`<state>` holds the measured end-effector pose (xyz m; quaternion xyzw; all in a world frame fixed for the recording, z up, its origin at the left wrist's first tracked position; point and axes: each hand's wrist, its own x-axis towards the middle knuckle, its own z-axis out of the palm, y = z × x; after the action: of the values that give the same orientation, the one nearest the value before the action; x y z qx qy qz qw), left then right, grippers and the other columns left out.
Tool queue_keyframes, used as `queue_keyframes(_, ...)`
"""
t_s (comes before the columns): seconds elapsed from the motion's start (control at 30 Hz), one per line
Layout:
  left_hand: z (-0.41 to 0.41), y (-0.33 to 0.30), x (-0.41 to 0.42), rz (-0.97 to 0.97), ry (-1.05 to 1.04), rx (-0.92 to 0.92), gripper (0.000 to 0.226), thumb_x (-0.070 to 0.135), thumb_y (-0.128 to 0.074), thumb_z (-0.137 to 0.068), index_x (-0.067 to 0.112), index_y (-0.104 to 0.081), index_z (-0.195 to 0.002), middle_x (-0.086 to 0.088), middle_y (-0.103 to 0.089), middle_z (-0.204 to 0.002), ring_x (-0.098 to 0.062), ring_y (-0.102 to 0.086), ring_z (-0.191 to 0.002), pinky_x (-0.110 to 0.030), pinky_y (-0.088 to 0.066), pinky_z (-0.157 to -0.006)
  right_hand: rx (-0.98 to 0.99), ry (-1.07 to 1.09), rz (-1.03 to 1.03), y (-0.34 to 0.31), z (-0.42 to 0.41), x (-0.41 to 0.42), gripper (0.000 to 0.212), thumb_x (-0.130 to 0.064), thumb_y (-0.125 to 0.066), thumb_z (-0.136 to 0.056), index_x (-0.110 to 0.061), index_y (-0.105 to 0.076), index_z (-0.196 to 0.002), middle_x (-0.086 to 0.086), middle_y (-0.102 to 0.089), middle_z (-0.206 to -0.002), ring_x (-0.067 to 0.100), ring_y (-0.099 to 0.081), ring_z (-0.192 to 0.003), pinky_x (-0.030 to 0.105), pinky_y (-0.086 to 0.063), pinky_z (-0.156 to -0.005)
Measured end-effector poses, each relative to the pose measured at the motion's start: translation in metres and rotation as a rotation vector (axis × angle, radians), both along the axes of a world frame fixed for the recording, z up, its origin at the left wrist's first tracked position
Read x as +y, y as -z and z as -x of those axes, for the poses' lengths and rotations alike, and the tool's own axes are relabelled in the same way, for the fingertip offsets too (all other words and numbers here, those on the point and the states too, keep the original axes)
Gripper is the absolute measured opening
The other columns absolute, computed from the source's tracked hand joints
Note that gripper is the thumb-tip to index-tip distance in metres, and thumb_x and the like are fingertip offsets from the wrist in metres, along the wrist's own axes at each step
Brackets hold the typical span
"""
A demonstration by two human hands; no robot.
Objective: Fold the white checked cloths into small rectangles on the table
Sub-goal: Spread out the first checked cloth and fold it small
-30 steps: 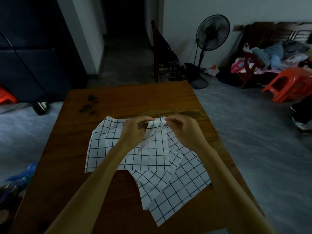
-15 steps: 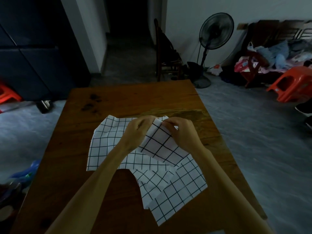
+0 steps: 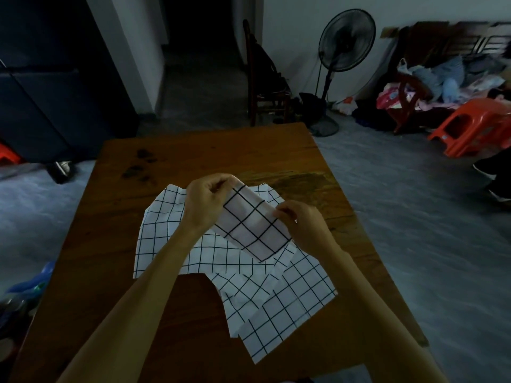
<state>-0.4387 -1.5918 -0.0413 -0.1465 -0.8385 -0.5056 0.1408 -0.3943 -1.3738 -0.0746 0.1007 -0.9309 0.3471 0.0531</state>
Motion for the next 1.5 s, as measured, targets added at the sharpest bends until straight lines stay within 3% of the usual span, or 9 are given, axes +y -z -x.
queue_keyframes(0.17, 0.0, 0.004, 0.007, 0.015, 0.002, 0.028, 0.013, 0.017, -0.06, -0.09, 0.013, -0.072, -0.095, 0.011, -0.067, -0.09, 0.013, -0.059, -0.084, -0.003, -0.044, -0.072, -0.051, -0.002, -0.082, 0.01, -0.002, 0.013, 0.016, -0.021, -0.052, -0.097, -0.012, -0.065, -0.101, -0.008, -0.063, -0.086, 0.001, -0.057, -0.069, 0.023, -0.051, -0.068)
queue_keyframes(0.37, -0.002, 0.001, 0.024, 0.093, 0.137, 0.01, 0.013, 0.017, -0.064, -0.086, 0.024, -0.07, -0.095, 0.019, -0.065, -0.089, 0.012, -0.06, -0.081, -0.004, -0.045, -0.07, -0.054, -0.03, 0.063, -0.01, 0.011, -0.011, 0.031, -0.037, -0.048, -0.098, -0.021, -0.06, -0.122, -0.003, -0.068, -0.109, 0.008, -0.061, -0.095, 0.025, -0.05, -0.08)
queue_keyframes(0.6, -0.002, -0.005, 0.013, 0.092, 0.116, -0.063, 0.032, 0.039, -0.061, -0.085, 0.023, -0.063, -0.113, 0.013, -0.064, -0.094, 0.009, -0.059, -0.082, -0.004, -0.046, -0.069, -0.027, 0.097, 0.266, -0.023, 0.015, -0.021, 0.022, -0.024, -0.053, -0.097, -0.016, -0.067, -0.082, -0.001, -0.06, -0.064, 0.017, -0.05, -0.054, 0.029, -0.039, -0.051)
queue_keyframes(0.73, -0.01, 0.008, 0.001, -0.086, 0.126, -0.283, 0.043, 0.049, -0.056, -0.084, 0.023, -0.055, -0.119, 0.005, -0.064, -0.094, -0.003, -0.062, -0.088, -0.018, -0.051, -0.075, -0.079, 0.176, 0.527, -0.021, 0.008, -0.014, 0.022, -0.02, -0.053, -0.097, -0.017, -0.066, -0.08, 0.005, -0.058, -0.065, 0.014, -0.046, -0.056, 0.025, -0.039, -0.054)
queue_keyframes(0.97, -0.026, 0.026, 0.022, -0.358, 0.099, -0.315, 0.039, 0.032, -0.062, -0.086, 0.019, -0.049, -0.12, 0.003, -0.064, -0.11, -0.006, -0.063, -0.099, -0.023, -0.054, -0.082, -0.157, 0.181, 0.802, -0.022, 0.007, -0.018, 0.025, -0.019, -0.051, -0.098, -0.017, -0.068, -0.08, 0.021, -0.059, -0.08, 0.029, -0.052, -0.073, 0.051, -0.047, -0.073)
queue_keyframes(1.07, -0.022, 0.022, 0.021, -0.33, 0.059, -0.261, 0.033, 0.021, -0.063, -0.087, 0.026, -0.046, -0.114, 0.011, -0.062, -0.106, -0.002, -0.063, -0.097, -0.021, -0.054, -0.076, -0.125, 0.183, 0.793, -0.025, 0.005, -0.018, 0.015, -0.016, -0.056, -0.094, -0.022, -0.069, -0.094, 0.019, -0.066, -0.094, 0.034, -0.063, -0.088, 0.055, -0.051, -0.085)
queue_keyframes(1.23, -0.018, 0.015, 0.022, -0.228, 0.097, -0.162, 0.032, 0.011, -0.062, -0.088, 0.025, -0.048, -0.113, 0.014, -0.06, -0.106, -0.001, -0.061, -0.099, -0.021, -0.054, -0.078, 0.058, 0.156, 0.376, -0.038, 0.012, -0.019, 0.037, -0.032, -0.061, -0.091, -0.02, -0.056, -0.126, -0.01, -0.062, -0.106, -0.001, -0.059, -0.088, 0.015, -0.049, -0.073)
queue_keyframes(1.37, -0.017, 0.016, 0.027, -0.148, 0.147, -0.118, 0.03, 0.007, -0.059, -0.09, 0.016, -0.049, -0.116, 0.015, -0.057, -0.104, 0.003, -0.059, -0.097, -0.017, -0.052, -0.076, 0.335, 0.013, 0.076, -0.048, 0.023, -0.023, 0.019, -0.027, -0.063, -0.091, -0.015, -0.07, -0.105, -0.006, -0.071, -0.097, 0.003, -0.062, -0.086, 0.021, -0.049, -0.076)
queue_keyframes(1.5, -0.017, 0.011, 0.027, -0.153, 0.154, -0.113, 0.028, 0.013, -0.059, -0.091, 0.02, -0.048, -0.116, 0.015, -0.057, -0.103, 0.002, -0.059, -0.091, -0.016, -0.051, -0.072, 0.232, 0.035, 0.196, -0.05, 0.025, -0.026, 0.01, -0.021, -0.066, -0.09, -0.014, -0.071, -0.096, -0.009, -0.068, -0.087, -0.003, -0.061, -0.076, 0.008, -0.045, -0.066)
